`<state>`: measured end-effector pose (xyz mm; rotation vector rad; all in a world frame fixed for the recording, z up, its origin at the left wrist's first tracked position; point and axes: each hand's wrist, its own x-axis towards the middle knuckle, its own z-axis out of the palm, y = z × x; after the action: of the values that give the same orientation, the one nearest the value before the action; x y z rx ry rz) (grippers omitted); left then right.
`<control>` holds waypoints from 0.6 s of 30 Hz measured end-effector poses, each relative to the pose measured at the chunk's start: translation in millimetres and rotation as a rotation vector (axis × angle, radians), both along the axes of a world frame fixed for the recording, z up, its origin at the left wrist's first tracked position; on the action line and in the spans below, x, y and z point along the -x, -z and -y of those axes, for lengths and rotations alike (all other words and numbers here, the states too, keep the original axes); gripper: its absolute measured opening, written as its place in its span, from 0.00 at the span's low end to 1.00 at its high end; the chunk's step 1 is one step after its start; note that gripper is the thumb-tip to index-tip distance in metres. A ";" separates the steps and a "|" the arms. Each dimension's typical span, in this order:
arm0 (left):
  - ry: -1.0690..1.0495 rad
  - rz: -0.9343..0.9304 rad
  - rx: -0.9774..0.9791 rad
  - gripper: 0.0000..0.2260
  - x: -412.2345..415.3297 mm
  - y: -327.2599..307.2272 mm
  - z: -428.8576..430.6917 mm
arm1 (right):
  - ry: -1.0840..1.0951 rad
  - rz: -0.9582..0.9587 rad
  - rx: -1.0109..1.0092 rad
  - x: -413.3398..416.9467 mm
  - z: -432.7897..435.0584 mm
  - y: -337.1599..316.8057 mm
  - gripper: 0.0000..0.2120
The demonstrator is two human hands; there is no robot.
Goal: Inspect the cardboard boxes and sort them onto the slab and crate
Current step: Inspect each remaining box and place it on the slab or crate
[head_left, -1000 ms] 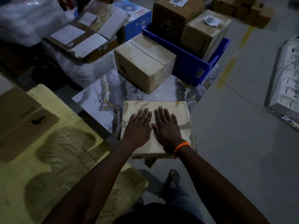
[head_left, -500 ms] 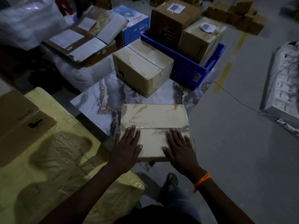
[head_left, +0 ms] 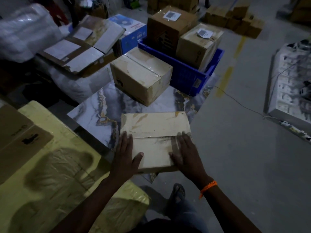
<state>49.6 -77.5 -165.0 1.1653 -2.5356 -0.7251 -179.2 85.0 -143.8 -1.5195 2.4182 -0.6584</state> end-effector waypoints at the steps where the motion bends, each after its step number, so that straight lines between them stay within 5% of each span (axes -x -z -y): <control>1: -0.090 -0.057 -0.106 0.39 3.4 -3.5 7.2 | 0.071 0.025 0.053 7.8 4.2 -3.2 0.37; 5: -0.302 -0.182 -0.386 0.37 24.1 -40.2 44.4 | 0.368 0.416 0.069 45.8 33.7 -28.0 0.29; 9: -0.407 -0.227 -0.648 0.40 26.2 -37.9 80.7 | 0.397 0.757 0.043 63.8 58.9 -49.3 0.03; 11: -0.481 -0.370 -0.789 0.44 22.7 -18.5 94.1 | 0.428 0.776 0.068 61.8 62.7 -54.2 0.10; 15: -0.464 -0.593 -0.845 0.19 27.7 -82.1 70.0 | 0.434 0.754 0.186 49.2 51.1 -63.3 0.19; 18: -0.488 -0.822 -0.835 0.10 28.4 -100.8 63.3 | 0.501 0.920 0.387 46.2 41.9 -80.3 0.14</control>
<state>21.2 -140.9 -64.2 1.2392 -1.2087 -1.7334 -225.4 43.1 -63.4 -0.4363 1.9421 -1.5673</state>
